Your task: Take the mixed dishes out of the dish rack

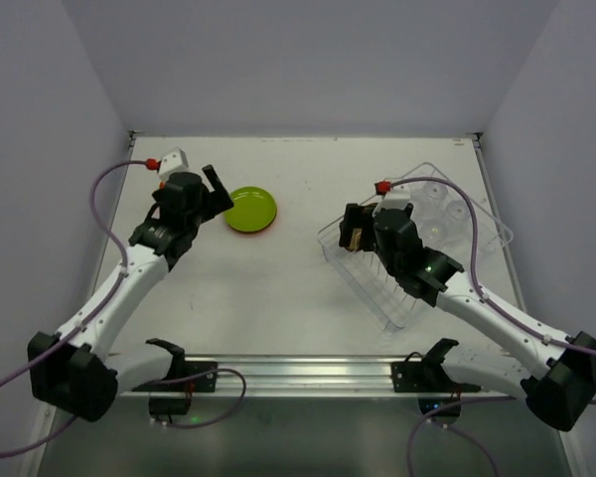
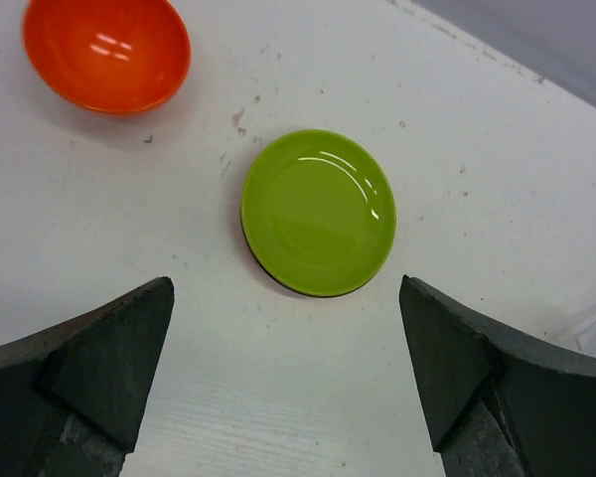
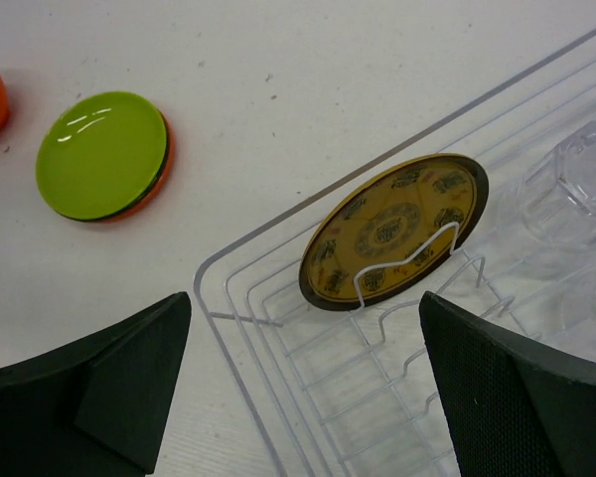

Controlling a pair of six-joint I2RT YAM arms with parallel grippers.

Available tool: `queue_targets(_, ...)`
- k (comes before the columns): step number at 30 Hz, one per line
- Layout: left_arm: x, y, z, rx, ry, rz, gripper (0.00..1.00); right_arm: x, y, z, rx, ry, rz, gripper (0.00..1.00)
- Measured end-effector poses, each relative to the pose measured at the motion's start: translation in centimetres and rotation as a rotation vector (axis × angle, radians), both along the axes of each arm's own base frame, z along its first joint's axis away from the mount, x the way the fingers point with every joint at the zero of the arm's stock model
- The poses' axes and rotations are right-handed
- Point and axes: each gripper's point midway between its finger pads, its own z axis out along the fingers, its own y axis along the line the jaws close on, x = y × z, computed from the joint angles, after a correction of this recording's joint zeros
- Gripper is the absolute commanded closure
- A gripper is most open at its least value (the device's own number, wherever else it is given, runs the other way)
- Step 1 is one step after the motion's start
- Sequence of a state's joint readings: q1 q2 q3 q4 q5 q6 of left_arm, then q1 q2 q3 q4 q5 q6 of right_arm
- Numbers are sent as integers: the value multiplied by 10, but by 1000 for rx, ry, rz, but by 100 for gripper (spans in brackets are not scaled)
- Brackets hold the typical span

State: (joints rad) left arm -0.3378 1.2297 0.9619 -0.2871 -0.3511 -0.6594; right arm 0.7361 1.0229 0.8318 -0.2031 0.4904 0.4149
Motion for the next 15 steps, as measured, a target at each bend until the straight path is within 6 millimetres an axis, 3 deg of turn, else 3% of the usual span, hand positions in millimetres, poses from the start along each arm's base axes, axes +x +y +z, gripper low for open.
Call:
queue_targets(3, -30, 17, 40, 10, -58, 24, 0, 8, 2, -15, 11, 60, -9, 1)
queue_targets(7, -72, 35, 70, 45, -111, 5, 0, 20, 1, -26, 100, 128, -71, 1)
queue_targets(11, -91, 44, 79, 103, -130, -31, 0, 28, 2, -24, 240, 184, -205, 5)
queue_targets(15, -98, 50, 62, 159, -110, -48, 0, 42, 0, -14, 376, 238, -417, 9)
